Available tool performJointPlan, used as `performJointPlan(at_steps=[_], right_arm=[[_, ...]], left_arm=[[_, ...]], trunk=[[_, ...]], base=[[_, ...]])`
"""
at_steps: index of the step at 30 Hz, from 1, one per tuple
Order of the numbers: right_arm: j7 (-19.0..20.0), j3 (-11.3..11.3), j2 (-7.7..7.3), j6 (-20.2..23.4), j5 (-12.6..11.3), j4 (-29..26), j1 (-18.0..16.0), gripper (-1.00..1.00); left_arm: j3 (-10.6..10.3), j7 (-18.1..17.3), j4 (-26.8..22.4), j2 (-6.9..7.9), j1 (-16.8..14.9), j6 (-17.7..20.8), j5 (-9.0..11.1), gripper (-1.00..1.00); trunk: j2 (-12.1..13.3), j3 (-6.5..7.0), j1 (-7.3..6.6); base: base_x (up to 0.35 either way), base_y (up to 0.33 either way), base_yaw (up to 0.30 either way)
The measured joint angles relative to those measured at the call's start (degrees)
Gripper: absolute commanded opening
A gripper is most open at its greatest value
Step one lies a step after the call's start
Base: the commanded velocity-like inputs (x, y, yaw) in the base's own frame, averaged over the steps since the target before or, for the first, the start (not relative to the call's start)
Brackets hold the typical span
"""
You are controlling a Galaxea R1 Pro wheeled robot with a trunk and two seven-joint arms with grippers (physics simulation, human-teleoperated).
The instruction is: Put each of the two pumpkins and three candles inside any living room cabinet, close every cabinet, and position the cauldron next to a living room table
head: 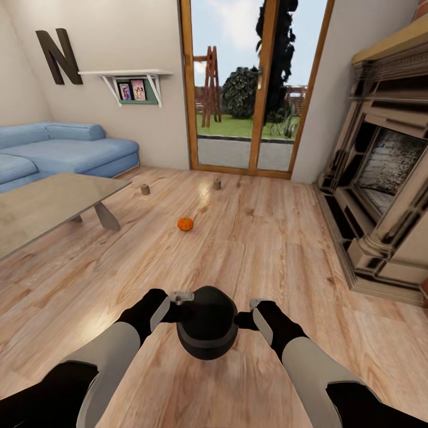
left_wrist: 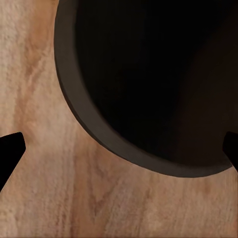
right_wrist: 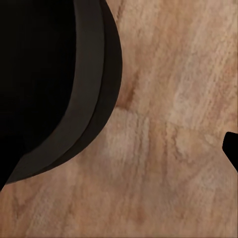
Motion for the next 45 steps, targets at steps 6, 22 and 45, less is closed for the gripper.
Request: performJointPlan(at_steps=[6, 22, 45], right_arm=[[0.0, -0.01, 0.0, 0.0, 0.0, 0.0, 0.01, 1.0], [0.0, 0.03, 0.0, 0.0, 0.0, 0.0, -0.01, 1.0], [0.0, 0.04, 0.0, 0.0, 0.0, 0.0, 0.02, 1.0]], left_arm=[[0.0, -0.05, -0.01, 0.0, -0.01, 0.0, 0.0, 1.0], [-0.01, -0.07, -0.01, 0.0, -0.01, -0.08, 0.0, 1.0], [-0.09, -0.01, -0.01, 0.0, -0.01, -0.39, -0.09, 1.0]], trunk=[[0.0, 0.0, 0.0], [0.0, 0.0, 0.0], [0.0, 0.0, -0.01]], base=[[0.018, 0.011, 0.0], [0.065, 0.079, 0.0], [0.128, 0.005, 0.0]])
